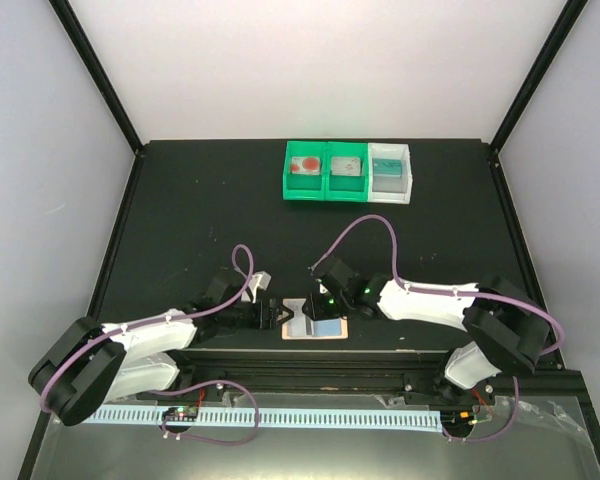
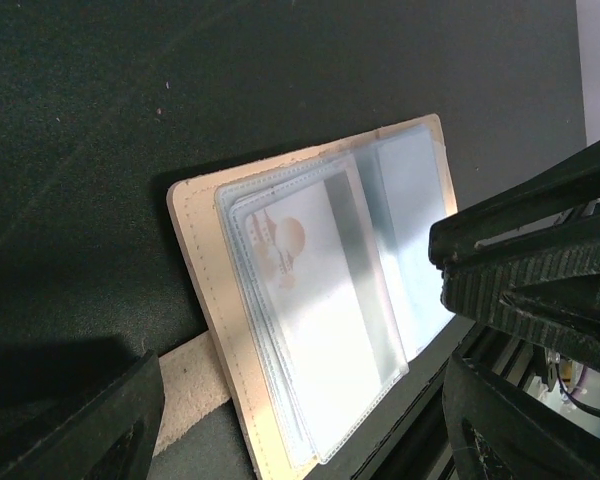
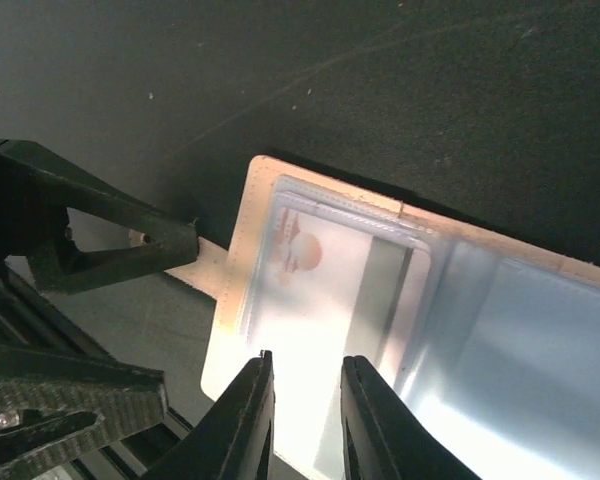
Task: Take the credit cards out of the card holder
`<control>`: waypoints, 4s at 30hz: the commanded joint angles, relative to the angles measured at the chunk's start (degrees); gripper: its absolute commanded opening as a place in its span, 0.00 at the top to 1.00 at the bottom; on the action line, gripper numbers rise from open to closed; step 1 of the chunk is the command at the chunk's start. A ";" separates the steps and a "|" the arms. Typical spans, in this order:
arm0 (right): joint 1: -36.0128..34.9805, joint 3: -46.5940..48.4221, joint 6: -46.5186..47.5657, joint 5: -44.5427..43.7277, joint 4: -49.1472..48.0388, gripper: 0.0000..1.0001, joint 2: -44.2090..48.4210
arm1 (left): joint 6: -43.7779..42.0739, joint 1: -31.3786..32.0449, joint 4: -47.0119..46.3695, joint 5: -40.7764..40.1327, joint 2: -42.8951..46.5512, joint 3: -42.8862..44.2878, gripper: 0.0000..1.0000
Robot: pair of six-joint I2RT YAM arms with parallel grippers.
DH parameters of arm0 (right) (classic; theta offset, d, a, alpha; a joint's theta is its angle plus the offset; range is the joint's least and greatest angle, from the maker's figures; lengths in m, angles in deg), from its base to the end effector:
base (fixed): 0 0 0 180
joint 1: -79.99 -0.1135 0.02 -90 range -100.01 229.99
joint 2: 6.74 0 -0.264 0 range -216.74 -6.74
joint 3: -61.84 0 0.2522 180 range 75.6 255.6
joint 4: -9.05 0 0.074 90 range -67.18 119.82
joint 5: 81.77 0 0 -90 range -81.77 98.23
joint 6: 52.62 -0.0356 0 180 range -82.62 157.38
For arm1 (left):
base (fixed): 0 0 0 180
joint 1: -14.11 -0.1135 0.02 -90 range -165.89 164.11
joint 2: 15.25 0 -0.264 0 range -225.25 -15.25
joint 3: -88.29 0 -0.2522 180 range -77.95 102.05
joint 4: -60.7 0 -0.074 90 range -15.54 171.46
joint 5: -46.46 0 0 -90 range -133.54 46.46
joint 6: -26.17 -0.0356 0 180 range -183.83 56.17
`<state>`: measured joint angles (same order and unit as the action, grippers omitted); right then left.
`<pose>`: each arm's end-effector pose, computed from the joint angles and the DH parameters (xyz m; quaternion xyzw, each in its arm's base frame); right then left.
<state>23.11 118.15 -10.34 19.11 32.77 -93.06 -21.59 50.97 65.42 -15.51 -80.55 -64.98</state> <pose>0.1506 0.2431 0.1630 -0.1050 0.9407 0.3003 0.1182 0.1369 -0.1235 0.1238 0.0541 0.8943 -0.4163 0.1550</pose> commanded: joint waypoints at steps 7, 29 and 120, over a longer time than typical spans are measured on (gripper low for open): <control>-0.70 1.95 1.00 -3.44 2.46 0.80 -2.75 | 1.04 0.11 -2.21 -1.18 1.81 -1.94 0.21; -1.13 0.19 1.72 -5.60 2.25 0.88 -5.41 | 1.23 0.08 -2.39 -1.68 1.94 -3.03 0.21; -1.08 -10.11 -5.22 -3.14 -10.51 0.99 -6.33 | 13.92 2.41 -19.61 3.44 -3.41 -3.59 0.21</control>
<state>22.52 110.39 -15.48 17.07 18.50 -97.76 -8.24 52.88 46.54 -13.13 -86.43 -68.87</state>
